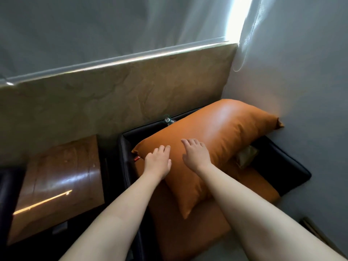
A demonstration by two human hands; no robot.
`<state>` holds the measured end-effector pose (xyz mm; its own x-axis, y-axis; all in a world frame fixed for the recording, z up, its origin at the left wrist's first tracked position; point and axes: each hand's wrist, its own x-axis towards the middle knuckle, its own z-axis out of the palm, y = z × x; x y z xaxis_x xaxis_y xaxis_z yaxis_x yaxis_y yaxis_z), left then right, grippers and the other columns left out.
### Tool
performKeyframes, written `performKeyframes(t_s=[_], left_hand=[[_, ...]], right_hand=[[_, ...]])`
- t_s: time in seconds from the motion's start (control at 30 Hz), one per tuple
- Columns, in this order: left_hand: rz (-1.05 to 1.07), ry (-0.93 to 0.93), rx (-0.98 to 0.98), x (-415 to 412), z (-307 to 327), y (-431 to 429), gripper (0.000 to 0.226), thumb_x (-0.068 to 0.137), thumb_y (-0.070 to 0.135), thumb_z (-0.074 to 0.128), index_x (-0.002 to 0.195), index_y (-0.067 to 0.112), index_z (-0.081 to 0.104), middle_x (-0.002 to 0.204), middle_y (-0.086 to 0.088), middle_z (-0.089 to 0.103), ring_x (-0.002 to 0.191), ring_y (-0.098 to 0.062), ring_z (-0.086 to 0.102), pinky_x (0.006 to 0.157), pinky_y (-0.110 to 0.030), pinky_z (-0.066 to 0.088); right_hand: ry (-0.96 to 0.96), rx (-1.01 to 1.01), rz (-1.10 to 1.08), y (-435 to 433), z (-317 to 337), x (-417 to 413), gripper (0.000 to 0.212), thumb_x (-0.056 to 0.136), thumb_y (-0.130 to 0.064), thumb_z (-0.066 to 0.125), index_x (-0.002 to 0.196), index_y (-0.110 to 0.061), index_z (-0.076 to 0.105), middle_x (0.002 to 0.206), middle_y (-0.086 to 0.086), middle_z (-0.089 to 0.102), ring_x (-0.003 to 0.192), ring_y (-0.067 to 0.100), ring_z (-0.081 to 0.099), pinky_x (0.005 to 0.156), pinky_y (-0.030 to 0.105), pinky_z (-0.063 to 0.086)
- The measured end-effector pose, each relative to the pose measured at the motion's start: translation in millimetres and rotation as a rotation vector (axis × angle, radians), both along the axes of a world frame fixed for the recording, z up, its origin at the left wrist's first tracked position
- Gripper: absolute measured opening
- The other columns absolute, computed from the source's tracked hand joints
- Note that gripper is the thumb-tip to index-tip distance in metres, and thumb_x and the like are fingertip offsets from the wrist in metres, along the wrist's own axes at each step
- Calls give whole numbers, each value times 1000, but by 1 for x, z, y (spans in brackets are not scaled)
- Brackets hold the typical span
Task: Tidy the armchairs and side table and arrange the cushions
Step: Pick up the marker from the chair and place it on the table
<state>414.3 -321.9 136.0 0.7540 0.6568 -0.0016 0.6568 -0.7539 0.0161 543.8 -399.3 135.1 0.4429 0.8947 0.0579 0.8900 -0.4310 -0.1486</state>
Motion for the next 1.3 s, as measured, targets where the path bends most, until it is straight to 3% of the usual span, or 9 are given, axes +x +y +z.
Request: performKeyframes(t_s=[0.3,0.53,0.97,1.3], left_hand=[[90,27,-7,-11,0,5,61,98,34,42,150,15,18,146,-6,38,127,-24,44,92,-37,45],[120,4,-6,-31,-3,31,61,98,35,41,151,15,18,146,-6,39,129,-24,44,94,-37,44],[306,44,-117,-130,-37,85,58,99,30,41,151,16,19,149,-7,35,131,-26,42,98,-39,41],[395,4,-177,-134,-58,131,57,99,29,42,151,18,20,149,-5,36,130,-24,43,99,-38,41]], right_hand=[[47,-35,117,5,-14,-12,54,96,-22,45,148,-19,29,147,7,42,138,25,32,110,37,28],[10,-31,91,19,-5,-16,55,94,-20,45,147,-19,31,146,6,42,138,24,32,108,36,28],[96,-49,255,94,-32,-110,53,96,-21,44,147,-19,32,148,3,41,140,22,30,110,36,27],[137,-115,372,159,-57,-113,53,96,-23,48,147,-18,33,147,4,43,139,23,33,112,37,29]])
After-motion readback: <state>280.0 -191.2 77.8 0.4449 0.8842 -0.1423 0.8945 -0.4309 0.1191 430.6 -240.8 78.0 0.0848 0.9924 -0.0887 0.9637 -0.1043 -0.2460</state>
